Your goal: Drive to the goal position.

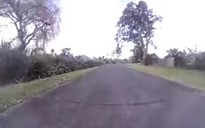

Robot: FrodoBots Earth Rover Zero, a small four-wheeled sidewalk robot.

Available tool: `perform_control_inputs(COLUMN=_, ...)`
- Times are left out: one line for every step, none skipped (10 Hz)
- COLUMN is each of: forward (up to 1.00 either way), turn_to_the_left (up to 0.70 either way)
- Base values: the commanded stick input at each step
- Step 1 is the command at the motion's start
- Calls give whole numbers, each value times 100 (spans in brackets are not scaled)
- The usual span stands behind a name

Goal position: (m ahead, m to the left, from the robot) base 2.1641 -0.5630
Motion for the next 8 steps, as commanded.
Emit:
perform_control_inputs(forward=85, turn_to_the_left=-34)
perform_control_inputs(forward=85, turn_to_the_left=-34)
perform_control_inputs(forward=85, turn_to_the_left=-34)
perform_control_inputs(forward=85, turn_to_the_left=-34)
perform_control_inputs(forward=85, turn_to_the_left=-34)
perform_control_inputs(forward=85, turn_to_the_left=-34)
perform_control_inputs(forward=85, turn_to_the_left=-34)
perform_control_inputs(forward=85, turn_to_the_left=-34)
